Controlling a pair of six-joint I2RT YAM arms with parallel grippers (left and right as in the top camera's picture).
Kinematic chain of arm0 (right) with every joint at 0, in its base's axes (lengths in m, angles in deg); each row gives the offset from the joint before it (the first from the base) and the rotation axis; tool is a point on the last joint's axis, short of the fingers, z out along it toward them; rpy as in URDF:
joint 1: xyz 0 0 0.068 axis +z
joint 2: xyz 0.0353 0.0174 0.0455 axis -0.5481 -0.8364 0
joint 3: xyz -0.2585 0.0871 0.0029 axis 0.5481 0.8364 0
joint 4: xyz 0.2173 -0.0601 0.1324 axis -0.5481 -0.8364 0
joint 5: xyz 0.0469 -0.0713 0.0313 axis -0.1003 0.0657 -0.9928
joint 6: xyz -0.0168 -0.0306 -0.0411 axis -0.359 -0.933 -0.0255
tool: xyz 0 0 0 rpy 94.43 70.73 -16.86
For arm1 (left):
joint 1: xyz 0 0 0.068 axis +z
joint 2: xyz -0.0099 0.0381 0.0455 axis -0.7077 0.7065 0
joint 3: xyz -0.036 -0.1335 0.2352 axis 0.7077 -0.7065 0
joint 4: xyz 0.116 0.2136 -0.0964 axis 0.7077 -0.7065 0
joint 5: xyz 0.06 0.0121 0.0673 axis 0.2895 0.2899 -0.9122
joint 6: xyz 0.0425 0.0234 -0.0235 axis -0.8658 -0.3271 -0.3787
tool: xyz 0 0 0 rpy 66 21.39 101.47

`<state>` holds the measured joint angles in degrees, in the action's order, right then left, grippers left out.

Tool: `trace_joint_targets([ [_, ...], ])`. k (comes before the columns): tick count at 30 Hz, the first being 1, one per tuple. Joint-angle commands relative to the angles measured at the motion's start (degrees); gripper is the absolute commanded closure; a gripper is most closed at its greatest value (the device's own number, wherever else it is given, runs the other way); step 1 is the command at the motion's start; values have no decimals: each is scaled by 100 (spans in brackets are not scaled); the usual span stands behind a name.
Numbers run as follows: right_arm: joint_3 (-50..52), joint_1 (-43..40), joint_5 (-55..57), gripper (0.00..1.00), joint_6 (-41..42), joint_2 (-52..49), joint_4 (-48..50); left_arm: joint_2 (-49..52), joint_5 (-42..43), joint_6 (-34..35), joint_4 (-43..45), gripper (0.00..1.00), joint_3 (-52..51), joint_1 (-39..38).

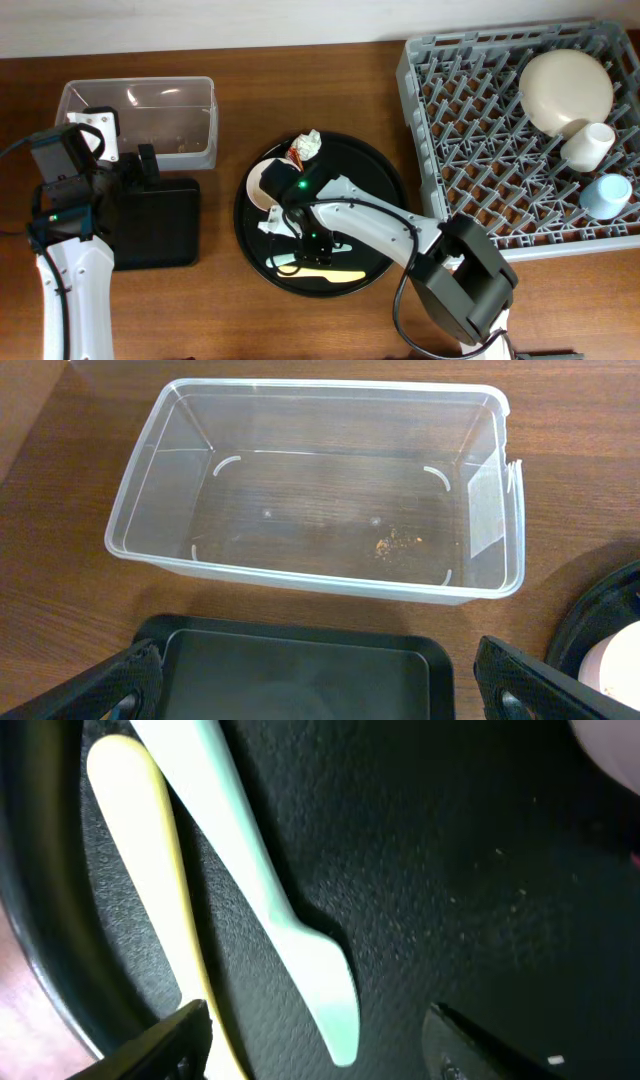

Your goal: Sort waste into correct bins and load items into the dishwasher rack

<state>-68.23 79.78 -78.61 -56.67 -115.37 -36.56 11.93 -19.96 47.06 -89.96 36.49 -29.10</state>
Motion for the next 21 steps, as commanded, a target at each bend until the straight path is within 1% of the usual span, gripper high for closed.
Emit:
trace_joint_targets([
  [1, 201, -4, -216, 28, -348, 31, 70, 2, -35, 72, 9, 1, 120, 26],
  [8, 267, -4, -184, 29, -584, 11, 385, 2, -35, 72, 9, 1, 120, 26],
  [18, 533, -4, -304, 29, -584, 11, 531, 2, -35, 72, 9, 1, 120, 26],
  [20, 531, -4, -302, 22, -503, 13, 546, 2, -37, 72, 9, 1, 120, 26],
  [21, 533, -7, -302, 23, -479, 13, 538, 2, -37, 72, 9, 1, 120, 26],
])
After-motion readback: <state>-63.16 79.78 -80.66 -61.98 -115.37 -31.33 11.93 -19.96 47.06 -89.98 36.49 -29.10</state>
